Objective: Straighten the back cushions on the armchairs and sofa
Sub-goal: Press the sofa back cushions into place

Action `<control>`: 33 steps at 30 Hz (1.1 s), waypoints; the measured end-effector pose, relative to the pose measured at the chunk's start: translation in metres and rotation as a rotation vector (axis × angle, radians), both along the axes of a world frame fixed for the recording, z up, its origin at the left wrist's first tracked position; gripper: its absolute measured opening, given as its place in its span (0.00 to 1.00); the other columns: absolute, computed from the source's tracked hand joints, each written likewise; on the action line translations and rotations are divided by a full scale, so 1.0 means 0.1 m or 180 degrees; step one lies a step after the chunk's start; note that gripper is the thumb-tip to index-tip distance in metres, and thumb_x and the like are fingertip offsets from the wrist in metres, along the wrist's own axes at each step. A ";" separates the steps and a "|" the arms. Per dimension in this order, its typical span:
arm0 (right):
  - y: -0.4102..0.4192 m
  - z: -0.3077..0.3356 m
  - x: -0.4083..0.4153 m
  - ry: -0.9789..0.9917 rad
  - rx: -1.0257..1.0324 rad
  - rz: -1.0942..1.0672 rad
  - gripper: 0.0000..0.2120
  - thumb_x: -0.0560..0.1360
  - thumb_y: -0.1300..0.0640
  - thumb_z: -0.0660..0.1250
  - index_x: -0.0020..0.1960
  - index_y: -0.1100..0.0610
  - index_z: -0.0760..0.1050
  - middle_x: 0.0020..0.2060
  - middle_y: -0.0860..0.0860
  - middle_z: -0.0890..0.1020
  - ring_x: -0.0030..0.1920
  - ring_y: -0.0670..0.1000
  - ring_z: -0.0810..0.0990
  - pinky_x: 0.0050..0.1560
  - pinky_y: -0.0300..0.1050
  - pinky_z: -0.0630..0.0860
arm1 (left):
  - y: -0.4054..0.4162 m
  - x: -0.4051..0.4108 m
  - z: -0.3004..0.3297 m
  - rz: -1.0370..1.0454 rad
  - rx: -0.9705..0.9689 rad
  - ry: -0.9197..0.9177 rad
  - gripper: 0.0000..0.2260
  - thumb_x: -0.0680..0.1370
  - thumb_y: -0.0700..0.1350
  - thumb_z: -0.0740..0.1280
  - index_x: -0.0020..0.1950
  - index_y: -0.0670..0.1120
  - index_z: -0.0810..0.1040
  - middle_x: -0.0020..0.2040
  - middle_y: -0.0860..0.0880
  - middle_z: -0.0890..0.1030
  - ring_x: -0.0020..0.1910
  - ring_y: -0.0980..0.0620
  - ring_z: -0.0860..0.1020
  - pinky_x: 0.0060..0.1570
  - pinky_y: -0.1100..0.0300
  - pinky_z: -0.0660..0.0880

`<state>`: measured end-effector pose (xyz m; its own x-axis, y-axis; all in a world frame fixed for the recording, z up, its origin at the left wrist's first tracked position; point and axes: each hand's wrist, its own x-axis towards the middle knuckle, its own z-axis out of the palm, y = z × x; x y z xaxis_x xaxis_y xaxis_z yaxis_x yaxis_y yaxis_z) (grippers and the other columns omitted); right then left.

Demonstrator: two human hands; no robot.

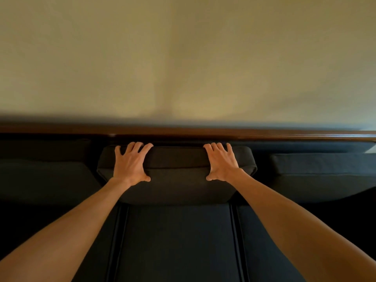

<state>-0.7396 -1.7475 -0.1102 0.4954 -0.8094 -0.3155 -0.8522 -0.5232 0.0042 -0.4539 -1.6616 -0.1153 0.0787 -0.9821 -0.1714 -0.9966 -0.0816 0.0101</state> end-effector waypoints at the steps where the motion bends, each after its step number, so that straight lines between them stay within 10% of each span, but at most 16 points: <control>1: 0.01 0.00 -0.03 -0.0001 -0.0001 -0.0014 0.55 0.60 0.40 0.81 0.77 0.55 0.56 0.71 0.54 0.68 0.73 0.59 0.64 0.74 0.66 0.57 | 0.01 -0.02 0.00 -0.0010 -0.0006 -0.0009 0.52 0.57 0.63 0.80 0.76 0.55 0.59 0.72 0.48 0.67 0.74 0.44 0.61 0.68 0.33 0.59; 20: 0.05 -0.02 -0.25 0.0061 -0.0006 -0.0116 0.57 0.61 0.40 0.79 0.79 0.53 0.50 0.74 0.55 0.64 0.75 0.58 0.60 0.73 0.71 0.50 | 0.03 -0.21 -0.06 -0.0061 0.0054 0.0066 0.55 0.59 0.65 0.78 0.78 0.55 0.52 0.74 0.48 0.61 0.76 0.44 0.57 0.71 0.32 0.54; 25: 0.34 -0.11 0.05 -0.0453 -0.0085 0.0154 0.58 0.65 0.42 0.73 0.80 0.53 0.37 0.80 0.51 0.41 0.79 0.54 0.38 0.73 0.72 0.38 | 0.07 -0.60 -0.09 -0.0347 -0.0011 0.0389 0.54 0.66 0.69 0.68 0.79 0.52 0.39 0.80 0.52 0.44 0.79 0.48 0.40 0.70 0.33 0.36; 33: 0.24 -0.30 -0.38 -0.0480 -0.0438 0.0136 0.48 0.73 0.29 0.57 0.81 0.55 0.43 0.81 0.51 0.47 0.80 0.52 0.44 0.78 0.58 0.46 | 0.09 -0.57 -0.20 -0.0487 -0.0156 0.0395 0.52 0.67 0.65 0.68 0.80 0.52 0.39 0.80 0.53 0.41 0.78 0.52 0.38 0.77 0.46 0.42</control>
<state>-0.7773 -1.7232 -0.1398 0.5633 -0.8170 -0.1231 -0.8257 -0.5621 -0.0479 -0.5108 -1.6528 -0.1354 -0.0908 -0.9883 -0.1222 -0.9882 0.0743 0.1338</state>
